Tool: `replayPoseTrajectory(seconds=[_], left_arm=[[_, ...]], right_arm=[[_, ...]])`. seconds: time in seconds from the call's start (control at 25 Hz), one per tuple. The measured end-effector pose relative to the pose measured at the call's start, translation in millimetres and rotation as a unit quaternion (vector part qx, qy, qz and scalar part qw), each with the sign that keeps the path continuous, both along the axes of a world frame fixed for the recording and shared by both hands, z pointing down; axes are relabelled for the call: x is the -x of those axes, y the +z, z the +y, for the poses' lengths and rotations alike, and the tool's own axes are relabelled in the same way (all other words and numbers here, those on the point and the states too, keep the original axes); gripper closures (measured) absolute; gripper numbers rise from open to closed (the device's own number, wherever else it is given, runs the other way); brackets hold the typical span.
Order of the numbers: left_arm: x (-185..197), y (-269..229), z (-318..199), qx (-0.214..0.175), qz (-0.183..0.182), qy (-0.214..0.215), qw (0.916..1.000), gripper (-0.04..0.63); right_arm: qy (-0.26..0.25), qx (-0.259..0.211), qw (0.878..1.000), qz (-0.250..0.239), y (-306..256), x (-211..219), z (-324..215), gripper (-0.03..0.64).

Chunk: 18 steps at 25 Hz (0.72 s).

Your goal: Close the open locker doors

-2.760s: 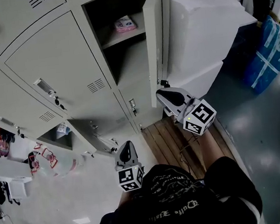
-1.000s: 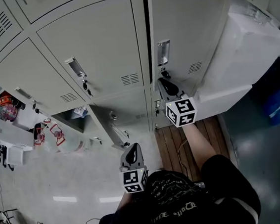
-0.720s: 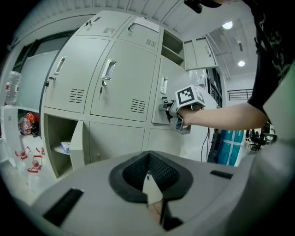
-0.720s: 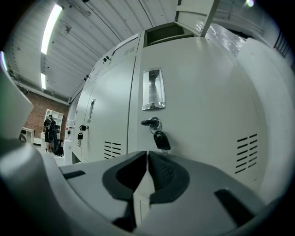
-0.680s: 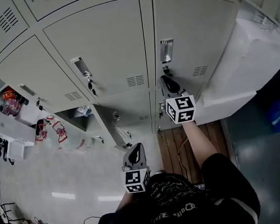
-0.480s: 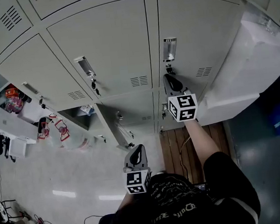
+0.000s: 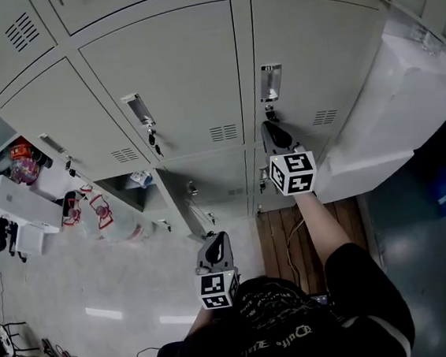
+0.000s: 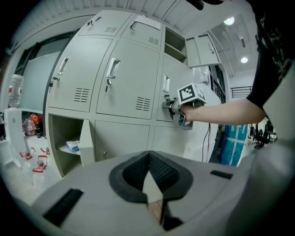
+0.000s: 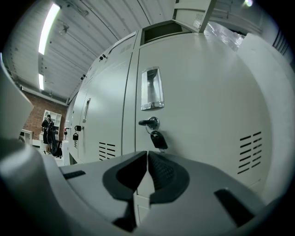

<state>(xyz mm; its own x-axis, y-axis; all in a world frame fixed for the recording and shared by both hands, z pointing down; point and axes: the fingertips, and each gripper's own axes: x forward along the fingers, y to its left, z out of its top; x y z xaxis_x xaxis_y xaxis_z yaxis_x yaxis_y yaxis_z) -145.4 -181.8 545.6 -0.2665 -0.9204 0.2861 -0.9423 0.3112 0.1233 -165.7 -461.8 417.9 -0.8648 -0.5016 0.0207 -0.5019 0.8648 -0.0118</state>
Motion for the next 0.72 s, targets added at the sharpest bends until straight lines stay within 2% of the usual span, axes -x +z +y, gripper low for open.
replayPoseTrajectory(seconds=[0.36, 0.56, 0.72], left_arm=[[-4.0, -4.9, -1.0, -0.013, 0.003, 0.019, 0.9997, 0.588], [-12.5, -5.1, -4.9, -0.015, 0.006, 0.042, 0.999, 0.588], [-24.6, -3.6, -11.5, -0.019, 0.008, 0.069, 0.9974, 0.588]], right_arm=[[-0.01, 0.029, 0.999, 0.017, 13.2, -12.8, 15.9, 0.603], [-0.008, 0.033, 0.999, 0.025, 14.4, -43.9, 25.1, 0.554], [0.004, 0.011, 1.0, 0.014, -11.7, -80.9, 24.9, 0.546]])
